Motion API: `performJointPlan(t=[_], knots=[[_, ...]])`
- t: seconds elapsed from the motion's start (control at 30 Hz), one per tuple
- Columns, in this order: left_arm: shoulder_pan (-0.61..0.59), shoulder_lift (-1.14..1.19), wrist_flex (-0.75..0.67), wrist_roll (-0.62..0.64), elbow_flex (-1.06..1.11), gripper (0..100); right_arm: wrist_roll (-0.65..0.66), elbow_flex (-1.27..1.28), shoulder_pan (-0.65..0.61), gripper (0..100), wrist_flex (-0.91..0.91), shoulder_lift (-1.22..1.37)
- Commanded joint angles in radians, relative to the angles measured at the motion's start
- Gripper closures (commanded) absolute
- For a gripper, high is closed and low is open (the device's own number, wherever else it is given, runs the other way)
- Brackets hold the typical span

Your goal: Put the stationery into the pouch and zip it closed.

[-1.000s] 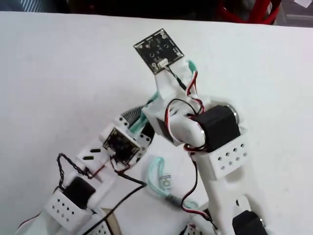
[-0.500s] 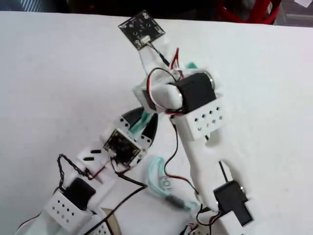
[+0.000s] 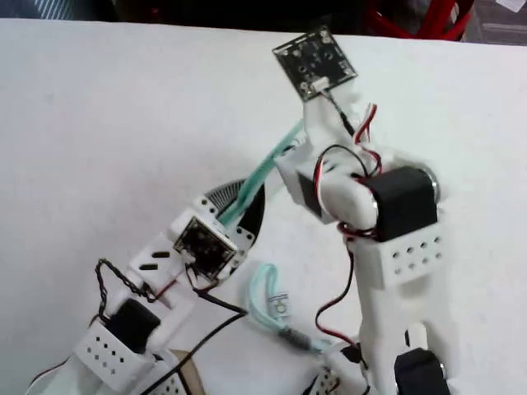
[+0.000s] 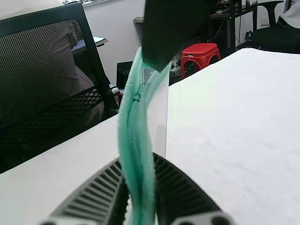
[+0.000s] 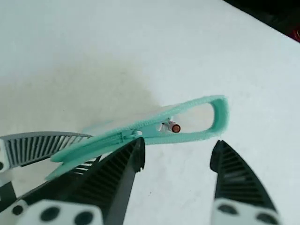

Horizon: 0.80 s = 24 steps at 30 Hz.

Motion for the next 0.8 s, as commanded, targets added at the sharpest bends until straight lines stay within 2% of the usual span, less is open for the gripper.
performJointPlan(t=[0.0, 0.13, 0.37, 0.53, 0.67, 0.77], knots=[[0.004, 0.005, 0.011, -0.005, -0.005, 98, 0.011, -0.029, 0.044, 76.6, -0.048, 0.024], [-0.001, 0.005, 0.011, -0.005, -0.005, 98, 0.011, -0.071, 0.050, 77.5, -0.053, 0.110], [-0.004, 0.005, 0.009, -0.008, -0.005, 98, 0.157, -0.058, 0.082, 92.3, 0.016, 0.199], [-0.004, 0.005, 0.011, -0.006, -0.006, 98, 0.196, 0.078, 0.114, 88.2, 0.016, 0.137], [0.002, 0.005, 0.011, -0.005, -0.005, 98, 0.302, 0.236, 0.004, 86.8, 0.016, 0.087], [0.002, 0.005, 0.012, -0.006, -0.005, 98, 0.308, 0.302, -0.079, 86.8, 0.013, 0.061]])
